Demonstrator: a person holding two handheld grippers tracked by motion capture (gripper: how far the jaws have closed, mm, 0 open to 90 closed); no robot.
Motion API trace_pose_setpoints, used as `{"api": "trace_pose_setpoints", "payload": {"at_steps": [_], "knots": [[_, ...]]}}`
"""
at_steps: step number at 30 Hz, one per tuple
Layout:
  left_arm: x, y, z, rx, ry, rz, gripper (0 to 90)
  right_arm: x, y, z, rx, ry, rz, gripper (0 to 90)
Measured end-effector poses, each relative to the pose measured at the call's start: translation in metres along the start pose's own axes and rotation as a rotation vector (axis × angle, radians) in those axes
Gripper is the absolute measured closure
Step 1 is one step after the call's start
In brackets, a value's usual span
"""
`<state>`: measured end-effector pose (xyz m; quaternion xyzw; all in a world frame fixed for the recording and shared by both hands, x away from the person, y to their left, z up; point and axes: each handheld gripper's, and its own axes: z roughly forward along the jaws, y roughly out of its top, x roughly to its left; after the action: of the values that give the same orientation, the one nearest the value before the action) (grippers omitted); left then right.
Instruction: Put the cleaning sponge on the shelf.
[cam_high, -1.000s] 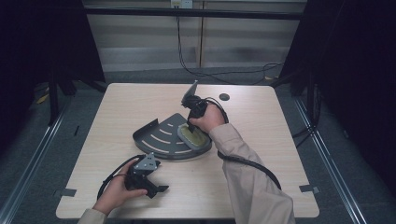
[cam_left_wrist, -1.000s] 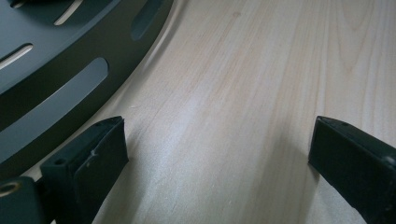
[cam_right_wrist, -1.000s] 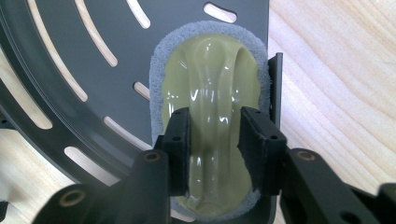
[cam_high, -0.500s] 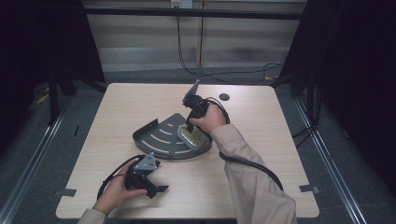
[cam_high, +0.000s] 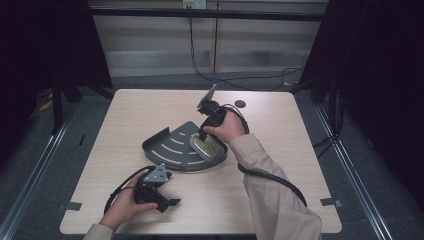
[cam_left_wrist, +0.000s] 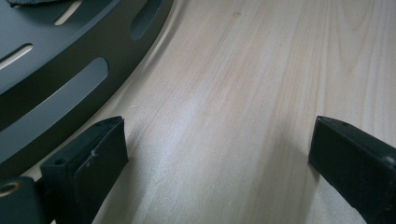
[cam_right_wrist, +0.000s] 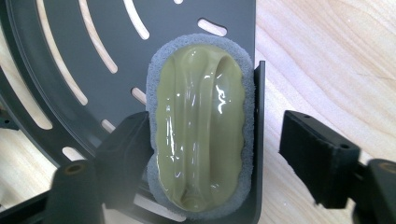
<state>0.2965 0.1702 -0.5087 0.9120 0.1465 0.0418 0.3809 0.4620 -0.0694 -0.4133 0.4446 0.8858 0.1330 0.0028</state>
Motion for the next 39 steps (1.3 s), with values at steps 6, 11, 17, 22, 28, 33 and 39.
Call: {"api": "trace_pose_setpoints", "payload": {"at_steps": [6, 11, 17, 22, 28, 33, 39], "knots": [[0.000, 0.000, 0.000, -0.001, 0.000, 0.000, 4.0, 0.001, -0.003, -0.001, 0.001, 0.014, -0.009, 20.5], [0.000, 0.000, 0.000, -0.001, 0.000, 0.000, 4.0, 0.003, -0.006, -0.003, 0.006, 0.013, -0.033, 19.1], [0.000, 0.000, 0.000, -0.001, -0.001, -0.001, 4.0, 0.007, -0.013, -0.005, 0.007, 0.021, -0.061, 18.8], [0.000, 0.000, 0.000, -0.003, -0.003, 0.000, 4.0, 0.006, -0.020, -0.015, -0.011, 0.021, -0.067, 18.8], [0.000, 0.000, 0.000, -0.003, -0.003, 0.000, 4.0, 0.000, -0.032, -0.025, -0.005, 0.012, -0.067, 18.8], [0.000, 0.000, 0.000, -0.004, -0.001, 0.000, 4.0, -0.006, -0.044, -0.030, -0.013, 0.019, -0.056, 18.8], [0.000, 0.000, 0.000, -0.003, -0.004, 0.000, 4.0, -0.010, -0.056, -0.035, -0.025, 0.028, -0.061, 18.8]]}}
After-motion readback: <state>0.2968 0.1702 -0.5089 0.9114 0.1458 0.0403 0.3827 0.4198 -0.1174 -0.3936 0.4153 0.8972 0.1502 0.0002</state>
